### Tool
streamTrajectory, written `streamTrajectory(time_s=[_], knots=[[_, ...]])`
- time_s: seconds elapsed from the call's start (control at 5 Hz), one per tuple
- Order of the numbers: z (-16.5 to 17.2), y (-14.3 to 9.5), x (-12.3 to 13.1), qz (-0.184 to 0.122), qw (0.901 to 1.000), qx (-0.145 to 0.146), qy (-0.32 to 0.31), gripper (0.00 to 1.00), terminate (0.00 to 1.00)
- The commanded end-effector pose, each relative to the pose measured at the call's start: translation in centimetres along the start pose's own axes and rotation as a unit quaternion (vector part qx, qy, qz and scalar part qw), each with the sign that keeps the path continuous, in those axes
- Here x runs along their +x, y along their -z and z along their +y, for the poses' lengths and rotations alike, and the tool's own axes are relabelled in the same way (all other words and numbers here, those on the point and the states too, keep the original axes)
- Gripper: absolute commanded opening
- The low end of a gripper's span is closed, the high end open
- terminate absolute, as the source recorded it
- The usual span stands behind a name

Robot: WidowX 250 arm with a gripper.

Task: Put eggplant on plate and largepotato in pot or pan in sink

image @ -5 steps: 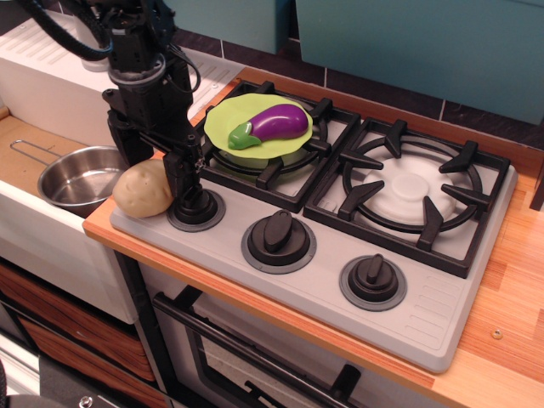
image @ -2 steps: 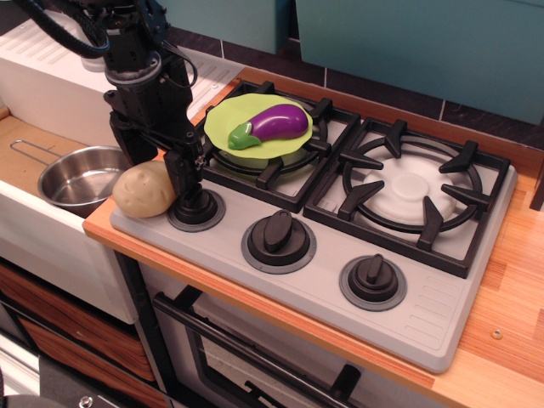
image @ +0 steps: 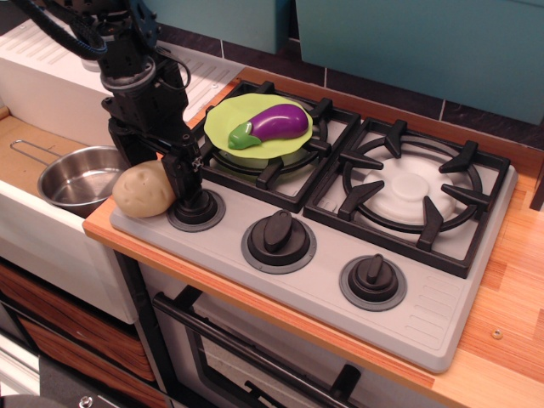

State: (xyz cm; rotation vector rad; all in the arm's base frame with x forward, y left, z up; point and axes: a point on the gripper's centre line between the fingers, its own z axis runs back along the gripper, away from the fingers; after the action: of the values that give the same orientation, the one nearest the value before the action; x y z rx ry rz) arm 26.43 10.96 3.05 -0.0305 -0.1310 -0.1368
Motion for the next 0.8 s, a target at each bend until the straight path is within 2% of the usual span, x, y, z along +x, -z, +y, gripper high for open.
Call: streamTrajectory(time_s=[0.0, 0.2, 0.4, 0.6], knots=[[0.93, -0.54, 0.00, 0.000, 1.0000, 0.002, -0.003, 1.00, 0.00], [1.00, -0.74, -0.30, 0.008, 0.9999, 0.004, -0.009, 1.00, 0.00], [0.91, -0.77, -0.51, 0.013, 0.9998, 0.005, -0.015, 0.00, 0.00], [0.58, -1.17, -0.50, 0.019, 0.9996, 0.001, -0.019, 0.00, 0.00]])
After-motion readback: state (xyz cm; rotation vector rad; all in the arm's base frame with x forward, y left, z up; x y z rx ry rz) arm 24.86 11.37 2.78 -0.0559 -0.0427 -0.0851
